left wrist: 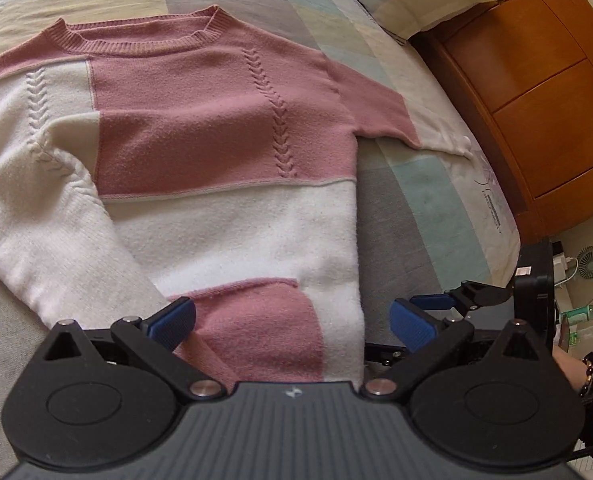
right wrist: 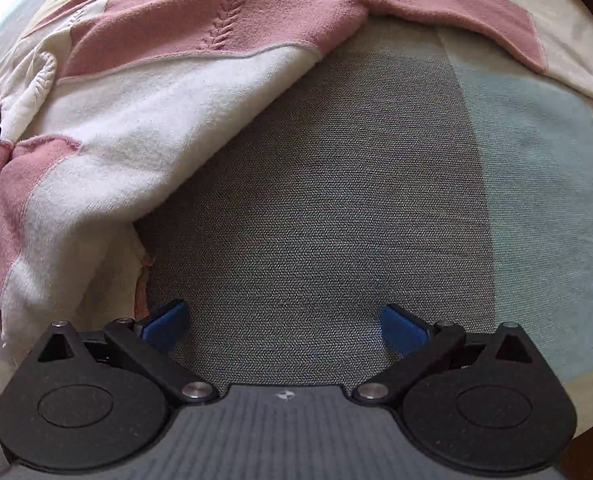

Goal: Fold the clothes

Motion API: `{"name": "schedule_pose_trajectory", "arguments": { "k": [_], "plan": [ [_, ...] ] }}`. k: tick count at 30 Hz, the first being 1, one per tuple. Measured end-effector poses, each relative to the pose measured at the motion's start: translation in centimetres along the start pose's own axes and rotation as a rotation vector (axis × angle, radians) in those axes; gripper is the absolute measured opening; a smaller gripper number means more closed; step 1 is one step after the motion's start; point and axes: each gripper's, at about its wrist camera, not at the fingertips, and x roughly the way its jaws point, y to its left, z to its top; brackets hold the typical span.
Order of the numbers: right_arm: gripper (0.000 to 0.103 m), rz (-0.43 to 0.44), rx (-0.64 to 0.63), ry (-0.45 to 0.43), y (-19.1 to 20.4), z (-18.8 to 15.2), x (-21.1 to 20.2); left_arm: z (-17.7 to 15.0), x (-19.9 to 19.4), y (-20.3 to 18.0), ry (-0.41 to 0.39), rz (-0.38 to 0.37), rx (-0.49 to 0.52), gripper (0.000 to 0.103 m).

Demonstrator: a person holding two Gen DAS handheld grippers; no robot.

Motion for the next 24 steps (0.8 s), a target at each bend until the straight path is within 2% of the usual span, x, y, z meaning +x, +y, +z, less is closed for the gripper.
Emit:
{"name": "schedule_pose_trajectory", "arguments": {
  "k": [3,5,8,9,16,21,24],
  "plan": [
    [0.103,-0.008,-0.050,-0.003,0.2,-0.2,0.2,-0.7,0.7,-0.5,0.039,-0.011,-0.046,0.102],
    [0.103,0.004,-0.063,0.003,0.0,-0.1,0.2,-1.2,0.8,-0.3,0.062,0.013,-0.061,0.102],
    [0.103,0.017,-0.096,0.002,-0.2,-0.4,0.2,-2.5,1.8,0.8,0.195,0.199,-0.050,0.102],
    [0.103,0.019,-0.109,0.002,-0.2,-0.4,0.2,-3.0,1.7,1.2,0.214,0.238,-0.050,0.102],
    [0.103,0.028,-0.180,0.003,-0.3,-1.2,0.2,-5.8,-1.1,3.6,0.235,0.402,-0.064,0.102],
    [0.103,0.021,-0.224,-0.010,-0.2,-1.9,0.1,-3.8,-1.9,0.7,0.125,0.344,0.001,0.102],
    [0.103,0.021,-0.223,-0.006,-0.3,-2.0,0.0,-2.7,0.5,-1.9,0.138,0.334,0.136,0.102]
  ]
}}
